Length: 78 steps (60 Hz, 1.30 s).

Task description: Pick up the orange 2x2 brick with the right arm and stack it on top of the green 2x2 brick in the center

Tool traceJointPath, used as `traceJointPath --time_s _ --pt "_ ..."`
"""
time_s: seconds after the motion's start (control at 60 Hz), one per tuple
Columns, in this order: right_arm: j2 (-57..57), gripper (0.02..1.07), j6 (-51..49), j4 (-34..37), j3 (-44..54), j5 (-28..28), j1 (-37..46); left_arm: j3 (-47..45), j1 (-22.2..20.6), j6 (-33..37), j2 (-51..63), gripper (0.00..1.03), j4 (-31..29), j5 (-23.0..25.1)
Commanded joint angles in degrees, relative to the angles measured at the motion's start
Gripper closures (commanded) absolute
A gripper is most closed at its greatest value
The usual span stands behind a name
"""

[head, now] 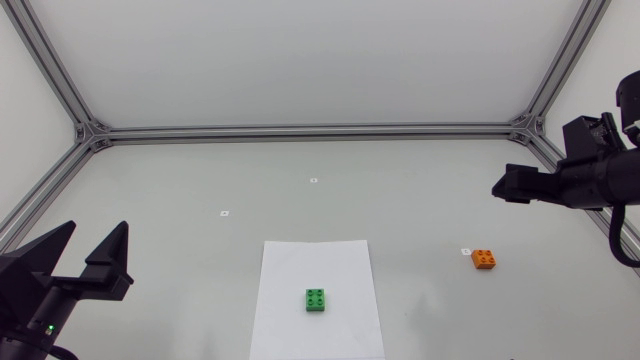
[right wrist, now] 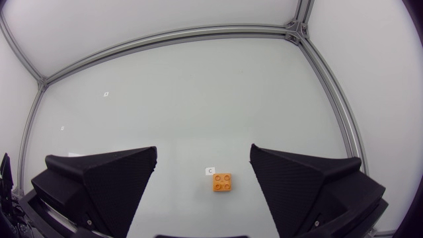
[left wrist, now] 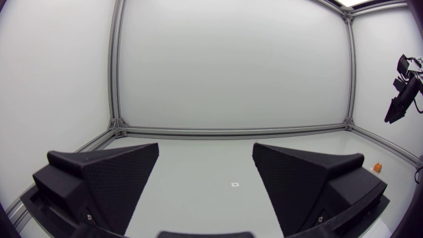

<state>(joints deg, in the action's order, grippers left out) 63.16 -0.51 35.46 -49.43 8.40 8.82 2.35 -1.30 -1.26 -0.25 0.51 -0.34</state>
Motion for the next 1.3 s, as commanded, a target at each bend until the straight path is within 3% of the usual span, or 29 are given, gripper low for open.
traceJointPath --time_s 0.0,0.567,1.183,1.283 --pt "3.9 0.07 -1.86 2.51 -3.3 0.03 0.85 -2.35 0.16 0.73 -0.45 0.04 -0.87 0.25" --pt "21.31 0.07 -7.04 11.56 -9.11 -7.09 -0.12 -2.35 0.16 0.73 -0.45 0.04 -0.78 0.25" --pt "35.46 0.07 -6.96 6.02 -6.47 -9.02 -1.44 -2.35 0.16 0.73 -0.45 0.04 -0.87 0.25" --pt "35.99 0.12 -7.31 5.67 -6.03 -8.49 -1.17 -2.35 0.16 0.73 -0.45 0.04 -0.78 0.25"
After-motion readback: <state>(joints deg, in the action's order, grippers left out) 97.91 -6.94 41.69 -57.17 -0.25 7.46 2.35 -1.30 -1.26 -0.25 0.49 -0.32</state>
